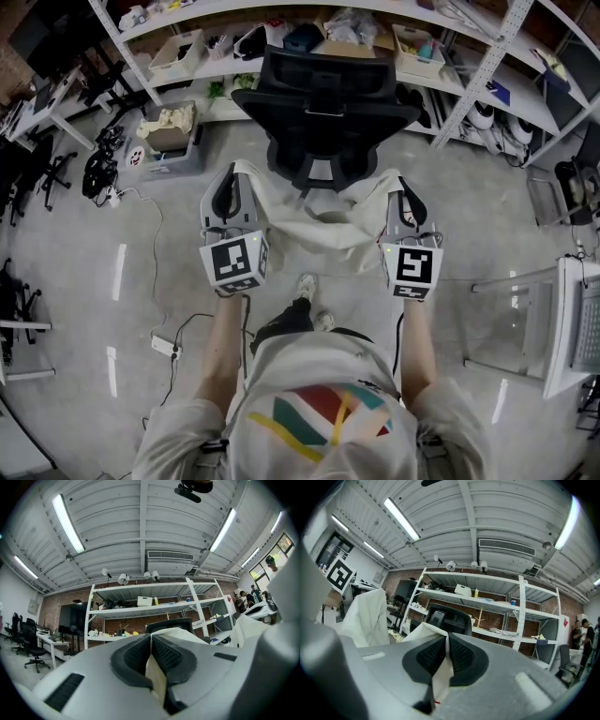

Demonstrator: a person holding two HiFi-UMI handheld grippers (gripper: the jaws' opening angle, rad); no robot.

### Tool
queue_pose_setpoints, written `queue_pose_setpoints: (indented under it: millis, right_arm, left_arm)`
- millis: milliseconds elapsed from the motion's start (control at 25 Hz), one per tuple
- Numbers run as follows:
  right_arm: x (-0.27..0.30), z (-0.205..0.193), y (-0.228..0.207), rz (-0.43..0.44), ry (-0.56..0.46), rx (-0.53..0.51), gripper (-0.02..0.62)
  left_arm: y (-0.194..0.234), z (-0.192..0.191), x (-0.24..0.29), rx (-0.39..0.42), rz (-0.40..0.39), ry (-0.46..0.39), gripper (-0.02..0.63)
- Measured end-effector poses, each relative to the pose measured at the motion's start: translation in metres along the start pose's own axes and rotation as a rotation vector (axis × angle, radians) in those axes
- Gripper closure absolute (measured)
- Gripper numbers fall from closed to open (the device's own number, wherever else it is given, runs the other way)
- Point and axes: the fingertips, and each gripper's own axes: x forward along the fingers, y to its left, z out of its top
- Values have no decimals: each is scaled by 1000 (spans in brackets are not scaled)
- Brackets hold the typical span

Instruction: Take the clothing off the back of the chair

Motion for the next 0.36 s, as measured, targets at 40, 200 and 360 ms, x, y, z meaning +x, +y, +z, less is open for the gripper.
queue_pose_setpoints:
  millis: [40, 200, 360]
  right_arm:
    - [1, 1, -2, -2, 0, -1, 588]
    - [3, 0, -7, -8, 5, -4, 588]
    - [5, 0, -9, -9, 6, -6, 588]
  left_arm:
    - [0, 1, 2, 1, -1, -1, 589]
    - [-1, 4, 6, 6, -3, -1, 589]
    - [1, 4, 9, 7, 3, -3, 589]
